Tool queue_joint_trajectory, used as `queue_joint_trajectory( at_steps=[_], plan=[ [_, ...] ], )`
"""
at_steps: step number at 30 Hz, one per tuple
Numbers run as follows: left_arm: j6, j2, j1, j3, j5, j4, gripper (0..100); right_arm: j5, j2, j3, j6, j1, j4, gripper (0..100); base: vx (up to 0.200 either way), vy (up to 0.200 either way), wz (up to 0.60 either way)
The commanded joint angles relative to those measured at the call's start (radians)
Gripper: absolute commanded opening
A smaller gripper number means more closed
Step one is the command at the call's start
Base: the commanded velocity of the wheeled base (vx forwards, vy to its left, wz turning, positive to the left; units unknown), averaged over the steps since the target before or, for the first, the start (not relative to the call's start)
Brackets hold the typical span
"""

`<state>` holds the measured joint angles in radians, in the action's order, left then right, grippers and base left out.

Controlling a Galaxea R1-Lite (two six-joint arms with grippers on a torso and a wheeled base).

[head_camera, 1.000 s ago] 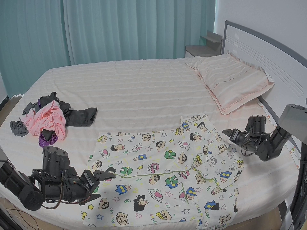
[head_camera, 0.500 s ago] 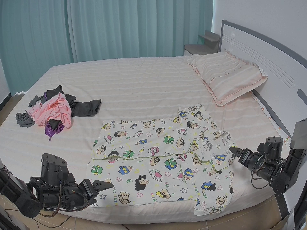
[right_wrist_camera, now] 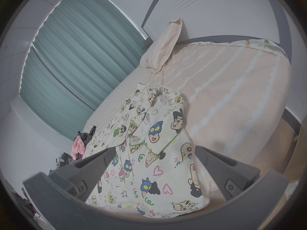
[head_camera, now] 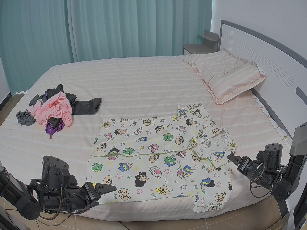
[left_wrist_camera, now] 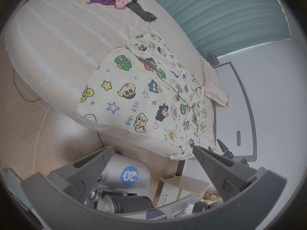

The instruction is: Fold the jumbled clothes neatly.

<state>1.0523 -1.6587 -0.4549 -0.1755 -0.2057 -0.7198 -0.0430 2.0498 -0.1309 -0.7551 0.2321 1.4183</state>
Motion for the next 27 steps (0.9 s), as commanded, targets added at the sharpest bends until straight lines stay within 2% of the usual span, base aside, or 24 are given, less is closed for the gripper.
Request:
queue_joint_trajectory(
  at_steps=[1,10,14,16,17,18,19,20,21,22,27],
  plan=[
    [0.002,-0.004,0.004,0.001,-0.007,0.002,100,0.000,0.003,0.002,0.000,0.001,0.001,100,0.000,0.200,0.00],
    [-0.011,-0.072,-0.007,0.002,0.000,0.002,100,0.000,-0.007,0.014,0.000,0.001,0.002,100,0.000,0.200,0.00],
    [-0.012,-0.125,-0.036,0.001,0.011,0.002,100,0.000,-0.007,0.016,0.000,0.001,0.002,100,0.000,0.000,0.00],
    [-0.011,-0.153,-0.061,0.001,0.046,0.002,100,-0.002,-0.007,0.014,0.000,0.001,0.002,100,0.000,0.000,0.00],
    [-0.011,-0.197,-0.094,-0.002,0.115,-0.001,100,-0.002,-0.008,0.014,0.000,0.001,0.002,100,0.000,0.000,0.00],
    [-0.009,-0.225,-0.116,-0.005,0.147,-0.003,100,-0.002,-0.010,0.014,0.000,0.001,0.002,100,0.000,0.000,0.00],
    [-0.009,-0.225,-0.116,-0.005,0.147,-0.003,100,-0.002,-0.010,0.014,0.000,0.001,0.002,100,0.000,0.000,0.00],
    [-0.006,-0.277,-0.162,-0.010,0.212,-0.015,100,-0.002,-0.013,0.016,0.000,0.001,0.002,100,0.000,0.000,0.00],
    [-0.006,-0.277,-0.162,-0.010,0.212,-0.015,100,-0.002,-0.013,0.016,0.000,0.001,0.002,100,0.000,0.000,0.00],
    [-0.005,-0.331,-0.191,-0.013,0.253,-0.052,100,0.000,-0.016,0.016,0.000,0.001,0.002,100,0.000,0.000,0.00],
    [-0.011,-0.429,-0.202,-0.013,0.282,-0.173,100,0.000,-0.017,0.016,0.000,0.000,0.002,100,0.000,0.000,0.00]
  ],
)
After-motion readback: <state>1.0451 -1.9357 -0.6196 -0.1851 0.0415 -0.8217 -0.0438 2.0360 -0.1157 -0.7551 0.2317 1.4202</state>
